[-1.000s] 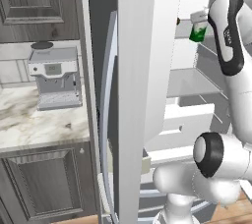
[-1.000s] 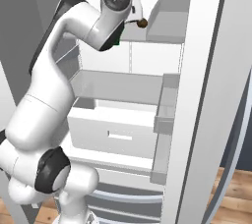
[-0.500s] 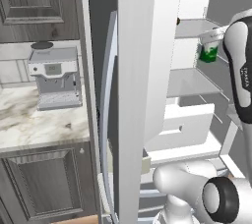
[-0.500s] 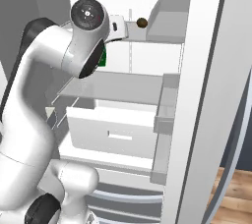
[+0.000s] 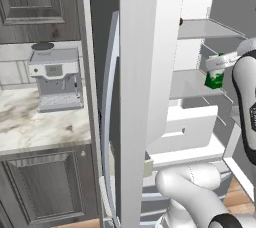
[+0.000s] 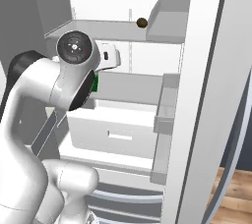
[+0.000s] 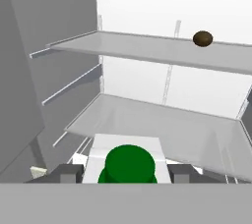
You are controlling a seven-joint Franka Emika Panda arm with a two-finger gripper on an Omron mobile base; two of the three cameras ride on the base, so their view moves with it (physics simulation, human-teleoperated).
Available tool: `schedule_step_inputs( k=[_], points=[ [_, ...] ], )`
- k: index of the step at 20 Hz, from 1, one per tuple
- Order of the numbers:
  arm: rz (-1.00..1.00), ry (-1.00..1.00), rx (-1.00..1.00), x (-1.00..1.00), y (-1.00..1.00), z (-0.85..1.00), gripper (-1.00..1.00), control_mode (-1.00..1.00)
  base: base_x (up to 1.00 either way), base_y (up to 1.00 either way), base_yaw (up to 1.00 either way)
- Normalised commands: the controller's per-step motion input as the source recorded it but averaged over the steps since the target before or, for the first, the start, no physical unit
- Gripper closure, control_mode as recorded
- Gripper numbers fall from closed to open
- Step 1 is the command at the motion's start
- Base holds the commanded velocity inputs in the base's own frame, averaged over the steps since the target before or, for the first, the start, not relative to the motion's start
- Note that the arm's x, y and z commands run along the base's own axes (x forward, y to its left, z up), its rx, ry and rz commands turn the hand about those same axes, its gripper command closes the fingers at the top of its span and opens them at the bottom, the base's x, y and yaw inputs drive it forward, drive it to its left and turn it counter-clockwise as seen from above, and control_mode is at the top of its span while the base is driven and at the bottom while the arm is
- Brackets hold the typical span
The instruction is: Take out the milk from the fridge and place it on the tray on the counter. Then take the sugar cube near the tray and place it in the tray.
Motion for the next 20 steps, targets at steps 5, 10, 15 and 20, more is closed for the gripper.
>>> schedule_step_inputs(
  k=[5, 10, 15, 20],
  points=[
    [0.00, 0.16, 0.03, -0.31, 0.00, -0.28, 1.00, -1.00, 0.00, 0.00, 0.00],
    [0.00, 0.08, 0.00, -0.33, 0.03, -0.21, 1.00, -1.00, 0.00, 0.00, 0.00],
    [0.00, 0.00, 0.00, -0.27, 0.08, -0.19, 1.00, -1.00, 0.00, 0.00, 0.00],
    [0.01, 0.00, 0.01, -0.50, 0.09, -0.27, 1.00, -1.00, 0.00, 0.00, 0.00]
  ],
)
